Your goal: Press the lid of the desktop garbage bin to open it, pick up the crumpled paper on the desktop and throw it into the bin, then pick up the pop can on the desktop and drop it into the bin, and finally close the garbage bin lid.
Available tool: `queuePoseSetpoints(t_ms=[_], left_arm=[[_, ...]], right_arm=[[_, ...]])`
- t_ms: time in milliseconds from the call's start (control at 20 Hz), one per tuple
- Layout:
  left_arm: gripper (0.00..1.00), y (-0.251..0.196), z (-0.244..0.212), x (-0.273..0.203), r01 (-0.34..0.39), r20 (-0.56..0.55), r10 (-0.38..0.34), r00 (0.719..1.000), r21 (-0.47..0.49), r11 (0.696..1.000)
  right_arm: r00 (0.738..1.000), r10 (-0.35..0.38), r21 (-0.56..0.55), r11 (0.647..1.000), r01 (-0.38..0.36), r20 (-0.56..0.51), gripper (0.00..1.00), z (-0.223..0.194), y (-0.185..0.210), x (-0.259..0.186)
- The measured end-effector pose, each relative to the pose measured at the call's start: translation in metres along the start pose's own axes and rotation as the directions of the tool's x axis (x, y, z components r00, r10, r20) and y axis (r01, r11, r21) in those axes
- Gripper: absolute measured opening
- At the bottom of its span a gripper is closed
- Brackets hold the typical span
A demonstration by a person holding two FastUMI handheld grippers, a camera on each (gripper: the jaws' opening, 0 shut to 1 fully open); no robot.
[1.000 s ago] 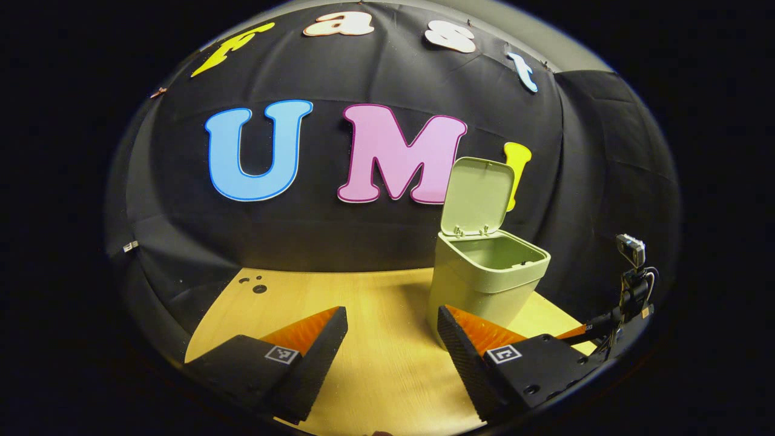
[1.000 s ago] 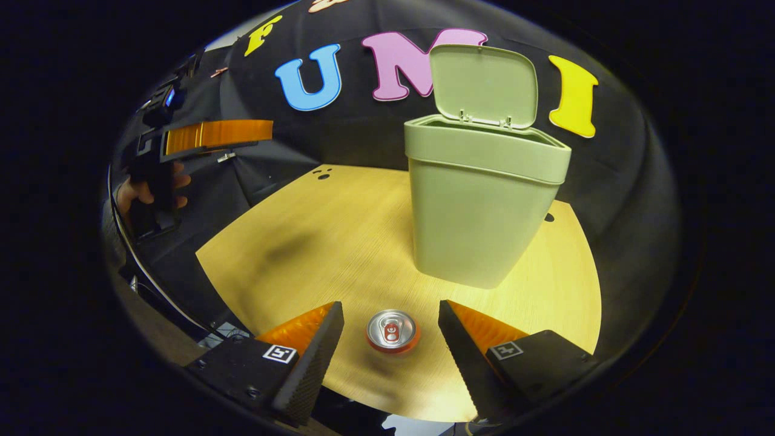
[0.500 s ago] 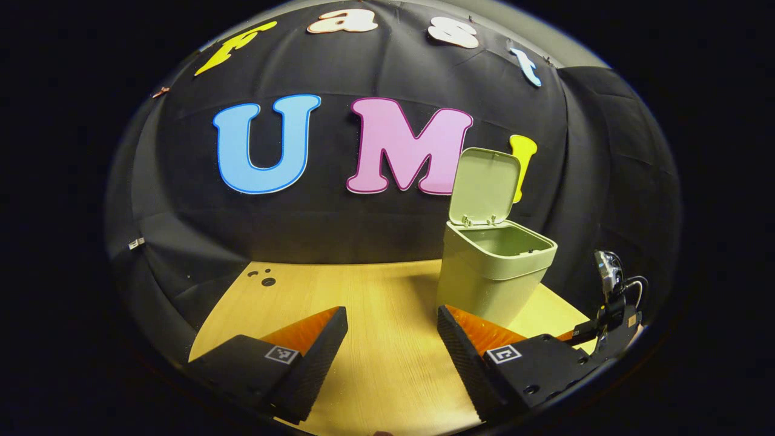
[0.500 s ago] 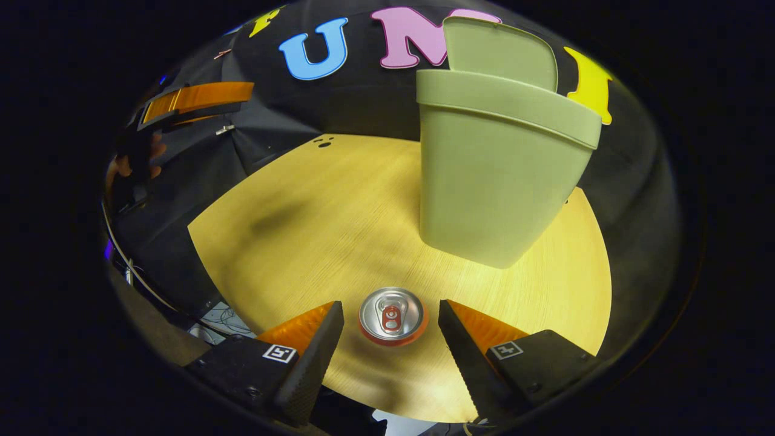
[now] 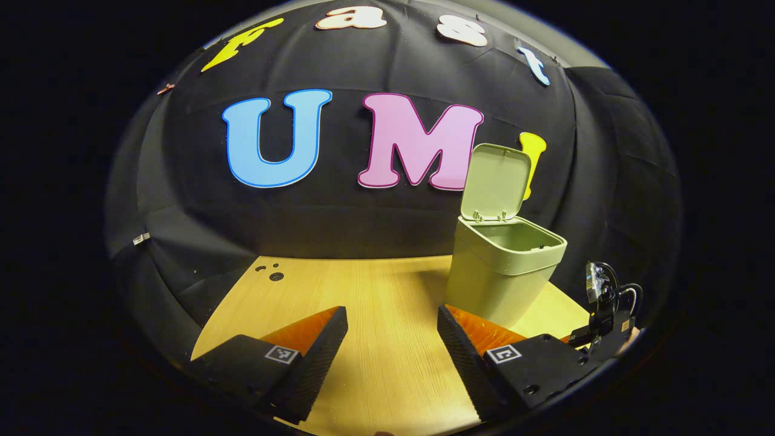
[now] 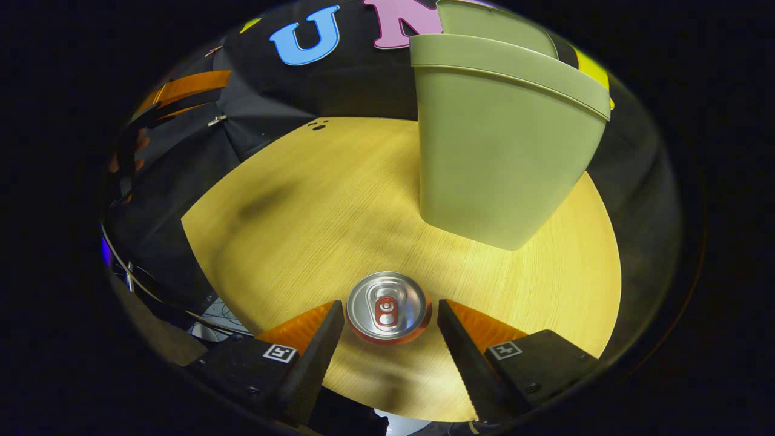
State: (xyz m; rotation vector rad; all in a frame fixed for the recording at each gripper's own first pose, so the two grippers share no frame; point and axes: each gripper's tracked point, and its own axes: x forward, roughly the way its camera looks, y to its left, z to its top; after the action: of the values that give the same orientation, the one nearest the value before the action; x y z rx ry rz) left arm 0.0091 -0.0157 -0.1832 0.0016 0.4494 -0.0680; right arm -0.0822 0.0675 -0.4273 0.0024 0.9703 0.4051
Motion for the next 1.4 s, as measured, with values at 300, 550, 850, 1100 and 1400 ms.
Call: queuePoseSetpoints(t_ms=[300, 550, 850, 1100, 1400], left_arm=[[0.96, -0.002, 0.001, 0.000, 0.003, 0.003, -0.003, 1.000, 0.004, 1.000], [0.96, -0.003, -0.001, -0.002, 0.003, -0.001, -0.003, 1.000, 0.004, 1.000], [0.96, -0.006, -0.002, -0.002, 0.009, -0.003, -0.009, 1.000, 0.006, 1.000], [0.96, -0.012, -0.002, 0.000, 0.017, -0.004, -0.017, 1.000, 0.009, 1.000], [0.96, -0.014, 0.001, 0.000, 0.015, -0.005, -0.015, 1.000, 0.013, 1.000]], right_arm=[[1.000, 0.001, -0.014, 1.000, -0.001, -0.027, 0.84, -0.002, 0.001, 0.000], [1.000, 0.001, 0.007, 1.000, -0.001, -0.009, 0.84, 0.007, -0.001, -0.006], [0.997, -0.010, 0.022, 1.000, 0.009, 0.073, 0.84, 0.038, -0.007, -0.032], [0.987, -0.012, 0.035, 0.999, 0.006, 0.161, 0.84, 0.079, -0.010, -0.059], [0.958, 0.007, 0.043, 0.999, -0.020, 0.287, 0.84, 0.141, -0.004, -0.097]])
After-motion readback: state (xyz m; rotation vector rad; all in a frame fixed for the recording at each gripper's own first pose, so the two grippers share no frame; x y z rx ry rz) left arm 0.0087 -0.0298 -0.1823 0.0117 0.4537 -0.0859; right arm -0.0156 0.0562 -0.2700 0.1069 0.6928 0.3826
